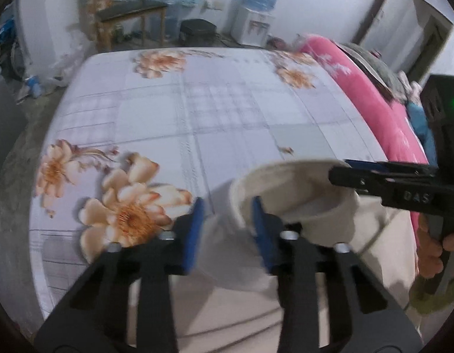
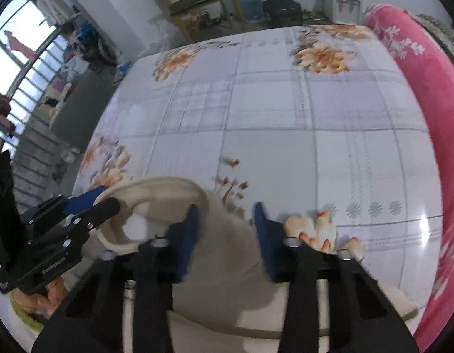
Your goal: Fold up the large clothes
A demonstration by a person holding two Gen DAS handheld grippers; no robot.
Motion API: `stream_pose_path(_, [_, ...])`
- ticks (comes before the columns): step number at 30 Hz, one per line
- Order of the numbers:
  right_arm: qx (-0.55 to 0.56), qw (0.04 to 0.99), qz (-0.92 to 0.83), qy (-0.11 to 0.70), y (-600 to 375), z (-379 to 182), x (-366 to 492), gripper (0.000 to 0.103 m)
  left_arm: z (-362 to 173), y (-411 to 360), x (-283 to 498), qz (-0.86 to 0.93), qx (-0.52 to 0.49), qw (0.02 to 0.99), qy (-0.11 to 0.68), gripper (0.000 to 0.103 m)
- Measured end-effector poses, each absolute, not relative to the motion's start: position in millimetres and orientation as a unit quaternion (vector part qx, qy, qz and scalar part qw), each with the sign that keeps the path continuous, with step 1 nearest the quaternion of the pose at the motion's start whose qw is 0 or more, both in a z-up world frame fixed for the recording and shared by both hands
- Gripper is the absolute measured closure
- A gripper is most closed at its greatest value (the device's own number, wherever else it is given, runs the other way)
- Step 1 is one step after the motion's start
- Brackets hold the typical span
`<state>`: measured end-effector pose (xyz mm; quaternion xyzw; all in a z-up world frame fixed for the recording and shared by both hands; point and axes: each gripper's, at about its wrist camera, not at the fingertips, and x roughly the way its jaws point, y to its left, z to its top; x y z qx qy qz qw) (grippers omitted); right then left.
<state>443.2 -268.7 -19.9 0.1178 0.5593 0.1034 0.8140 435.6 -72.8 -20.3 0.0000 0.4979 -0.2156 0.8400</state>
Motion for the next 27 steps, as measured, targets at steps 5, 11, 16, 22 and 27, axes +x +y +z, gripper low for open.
stream_pose_path(5, [0.068, 0.832, 0.135, 0.534, -256.4, 0.3, 411.9, 0.09, 5.4, -75.0, 404.8, -0.251, 0.025, 0.85, 0.462, 0.09])
stream_pose_path(11, [-0.009, 0.841, 0.156, 0.518, -245.5, 16.6, 358.9, 0.09, 22.9, -77.8, 344.6, -0.299, 0.082, 0.844, 0.437, 0.093])
stream_pose_path(16, [-0.082, 0.829, 0.158, 0.53, -238.8, -1.7, 314.2, 0.086, 5.3, -76.1, 297.3, -0.32, 0.131, 0.818, 0.459, 0.093])
stream_pose_path(22, [-0.088, 0.822, 0.191, 0.53, -241.6, 9.8, 288.2, 0.067, -31.8, -72.3, 279.9, -0.311, 0.158, 0.799, 0.489, 0.088])
stream_pose_path(27, [-0.007, 0.847, 0.251, 0.468, -228.4, 51.5, 295.4, 0.056, -30.8, -66.0, 285.4, -0.313, 0.132, 0.802, 0.492, 0.075])
